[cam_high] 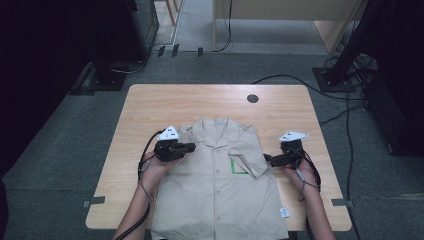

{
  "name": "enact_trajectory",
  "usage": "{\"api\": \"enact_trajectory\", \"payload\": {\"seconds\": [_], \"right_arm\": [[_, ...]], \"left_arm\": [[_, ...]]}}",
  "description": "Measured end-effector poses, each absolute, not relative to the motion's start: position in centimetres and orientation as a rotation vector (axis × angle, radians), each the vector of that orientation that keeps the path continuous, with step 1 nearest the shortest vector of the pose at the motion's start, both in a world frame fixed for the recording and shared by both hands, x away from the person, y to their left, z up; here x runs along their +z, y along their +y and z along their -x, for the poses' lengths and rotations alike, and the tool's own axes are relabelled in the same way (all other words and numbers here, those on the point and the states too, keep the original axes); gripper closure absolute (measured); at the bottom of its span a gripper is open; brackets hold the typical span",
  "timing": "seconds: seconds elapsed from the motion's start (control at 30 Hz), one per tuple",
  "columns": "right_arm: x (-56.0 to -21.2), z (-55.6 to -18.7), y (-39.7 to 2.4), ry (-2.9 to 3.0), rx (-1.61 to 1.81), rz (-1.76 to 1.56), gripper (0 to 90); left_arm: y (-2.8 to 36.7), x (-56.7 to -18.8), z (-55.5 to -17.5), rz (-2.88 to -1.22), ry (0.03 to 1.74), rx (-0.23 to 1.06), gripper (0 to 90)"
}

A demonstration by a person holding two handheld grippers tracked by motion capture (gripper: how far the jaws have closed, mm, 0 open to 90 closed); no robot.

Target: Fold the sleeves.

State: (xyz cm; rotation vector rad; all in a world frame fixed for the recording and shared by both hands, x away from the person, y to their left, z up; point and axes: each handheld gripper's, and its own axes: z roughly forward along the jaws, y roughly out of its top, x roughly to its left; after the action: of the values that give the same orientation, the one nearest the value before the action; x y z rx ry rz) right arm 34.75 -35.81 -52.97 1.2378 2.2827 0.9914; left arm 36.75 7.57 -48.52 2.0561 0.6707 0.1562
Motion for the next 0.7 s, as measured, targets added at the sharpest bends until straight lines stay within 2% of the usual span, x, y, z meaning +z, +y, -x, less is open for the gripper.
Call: {"api": "enact_trajectory", "payload": {"seconds": [0.33, 0.37, 0.7], "right_arm": [[-52.97, -34.75, -35.81, 2.283, 0.992, -1.238, 0.9], [-52.97, -34.75, -35.81, 2.283, 0.992, -1.238, 1.0], [-52.97, -34.75, -35.81, 2.283, 0.992, -1.238, 1.0]], "left_arm": [[7.33, -48.41, -36.72, -2.071, 0.647, 0.136, 68.5], [7.34, -48.32, -36.70, -2.070, 0.645, 0.134, 62.7], [8.05, -47.85, -36.69, -2.075, 0.649, 0.159, 57.3]]}}
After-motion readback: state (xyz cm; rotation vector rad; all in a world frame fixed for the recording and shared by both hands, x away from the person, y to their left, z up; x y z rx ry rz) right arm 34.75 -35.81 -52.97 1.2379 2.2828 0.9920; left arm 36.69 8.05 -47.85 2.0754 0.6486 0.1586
